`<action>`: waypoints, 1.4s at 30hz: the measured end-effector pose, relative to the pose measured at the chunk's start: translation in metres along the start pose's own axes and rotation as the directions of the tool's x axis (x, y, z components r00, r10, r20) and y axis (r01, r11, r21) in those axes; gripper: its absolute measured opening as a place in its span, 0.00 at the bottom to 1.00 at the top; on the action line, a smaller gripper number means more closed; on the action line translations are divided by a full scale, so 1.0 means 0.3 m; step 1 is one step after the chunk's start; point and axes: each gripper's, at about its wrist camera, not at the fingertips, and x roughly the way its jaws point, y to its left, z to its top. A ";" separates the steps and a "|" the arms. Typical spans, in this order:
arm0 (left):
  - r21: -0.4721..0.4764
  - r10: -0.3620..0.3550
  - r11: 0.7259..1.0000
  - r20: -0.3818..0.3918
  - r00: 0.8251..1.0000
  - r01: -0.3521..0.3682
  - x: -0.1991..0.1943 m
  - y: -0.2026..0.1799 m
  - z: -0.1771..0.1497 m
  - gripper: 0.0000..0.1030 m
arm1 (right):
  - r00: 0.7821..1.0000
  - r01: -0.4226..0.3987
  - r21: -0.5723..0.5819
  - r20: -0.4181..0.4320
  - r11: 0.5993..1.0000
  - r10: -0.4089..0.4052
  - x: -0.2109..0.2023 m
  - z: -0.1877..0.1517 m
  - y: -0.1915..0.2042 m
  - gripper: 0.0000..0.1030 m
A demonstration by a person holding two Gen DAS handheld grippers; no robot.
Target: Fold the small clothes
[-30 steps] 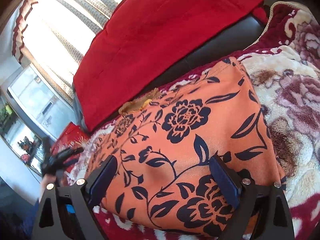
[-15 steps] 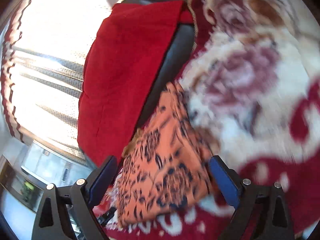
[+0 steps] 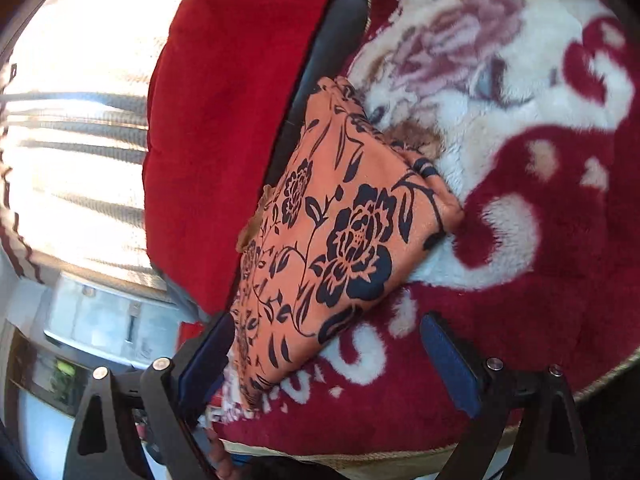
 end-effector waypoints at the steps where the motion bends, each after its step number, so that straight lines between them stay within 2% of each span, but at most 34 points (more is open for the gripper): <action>1: -0.001 0.003 1.000 0.002 1.000 -0.003 0.004 0.002 0.000 0.78 | 1.000 0.003 0.015 0.002 1.000 -0.003 0.008 0.008 -0.005 0.93; 3: 0.001 0.003 1.000 -0.005 1.000 -0.003 0.018 0.006 0.003 0.78 | 1.000 -0.009 0.028 0.012 1.000 0.008 0.020 0.031 -0.009 0.93; 9: -0.014 -0.009 1.000 -0.014 1.000 0.008 0.053 0.010 0.020 0.78 | 0.997 0.037 0.014 0.074 0.999 -0.038 0.029 0.068 0.014 0.91; 12: -0.013 -0.023 1.000 -0.002 1.000 0.023 0.060 0.003 0.028 0.78 | 0.993 0.087 0.002 0.086 0.996 -0.087 0.039 0.076 0.022 0.81; 14: 0.000 -0.029 1.000 -0.003 1.000 0.029 0.082 -0.010 0.026 0.78 | 0.990 0.109 0.005 0.093 0.994 -0.108 0.041 0.076 0.019 0.77; 17: 0.040 -0.024 0.999 -0.067 0.997 0.027 0.171 -0.039 0.002 0.81 | 0.986 0.129 0.000 0.104 0.992 -0.128 0.045 0.086 0.020 0.77; 20: 0.062 -0.009 0.998 -0.039 0.999 0.012 0.157 -0.049 0.001 0.83 | 0.980 0.167 -0.023 0.113 0.986 -0.164 0.086 0.103 0.048 0.76; 21: 0.059 -0.017 0.998 -0.026 1.000 0.018 0.136 -0.047 0.010 0.83 | 0.978 0.178 -0.029 0.115 0.984 -0.174 0.087 0.107 0.049 0.73; 23: 0.040 -0.036 0.999 0.019 0.999 0.036 0.100 -0.038 0.019 0.83 | 0.969 0.224 -0.060 0.122 0.973 -0.215 0.099 0.115 0.067 0.54; 24: 0.034 -0.049 0.998 0.032 0.998 0.048 0.094 -0.036 0.020 0.83 | 0.966 0.236 -0.060 0.122 0.970 -0.228 0.104 0.118 0.066 0.51; 25: 0.036 -0.055 0.998 0.020 0.998 0.054 0.108 -0.037 0.017 0.83 | 0.964 0.244 -0.057 0.120 0.968 -0.236 0.110 0.121 0.066 0.46; 26: 0.047 -0.050 0.998 -0.023 0.998 0.051 0.142 -0.044 0.012 0.83 | 0.962 0.252 -0.058 0.120 0.966 -0.244 0.115 0.122 0.064 0.42; 27: 0.067 -0.035 0.997 -0.083 0.996 0.041 0.194 -0.053 -0.001 0.85 | 0.958 0.267 -0.064 0.127 0.961 -0.258 0.120 0.125 0.065 0.42; 28: 0.075 -0.032 0.996 -0.065 0.997 0.036 0.201 -0.056 -0.005 0.88 | 0.955 0.275 -0.064 0.132 0.959 -0.265 0.124 0.128 0.066 0.42; 30: 0.103 -0.020 0.994 -0.036 0.999 0.024 0.195 -0.066 -0.008 0.89 | 0.954 0.276 -0.059 0.135 0.959 -0.266 0.133 0.136 0.060 0.45; 32: 0.092 -0.031 0.995 -0.041 0.999 0.035 0.196 -0.062 -0.007 0.89 | 0.961 0.247 -0.044 0.142 0.968 -0.239 0.129 0.148 0.055 0.60; 34: 0.095 -0.033 0.995 -0.042 0.999 0.037 0.196 -0.064 -0.007 0.89 | 0.960 0.249 -0.053 0.143 0.967 -0.239 0.142 0.160 0.069 0.61; 35: 0.099 -0.032 0.994 -0.042 0.999 0.036 0.198 -0.066 -0.006 0.89 | 0.959 0.257 -0.068 0.140 0.964 -0.246 0.156 0.170 0.083 0.56; 36: 0.100 -0.034 0.994 -0.042 0.999 0.038 0.200 -0.057 -0.007 0.89 | 0.962 0.249 -0.069 0.133 0.966 -0.238 0.168 0.179 0.092 0.44; 37: 0.101 -0.037 0.994 -0.042 0.998 0.041 0.201 -0.052 -0.007 0.89 | 0.965 0.243 -0.066 0.114 0.968 -0.234 0.182 0.192 0.106 0.12; 39: 0.102 -0.045 0.994 -0.046 0.998 0.050 0.203 -0.048 -0.009 0.90 | 0.951 0.290 -0.125 0.145 0.949 -0.272 0.181 0.197 0.188 0.12; 40: 0.101 -0.049 0.993 -0.047 0.998 0.054 0.199 -0.045 -0.012 0.90 | 0.944 0.314 -0.196 0.172 0.929 -0.283 0.176 0.185 0.264 0.11; 41: 0.100 -0.052 0.993 -0.048 0.998 0.057 0.202 -0.045 -0.011 0.90 | 0.934 0.341 -0.276 0.203 0.899 -0.292 0.174 0.165 0.346 0.11; 42: 0.100 -0.054 0.993 -0.046 0.997 0.059 0.203 -0.044 -0.012 0.90 | 0.922 0.376 -0.372 0.242 0.849 -0.302 0.178 0.129 0.439 0.11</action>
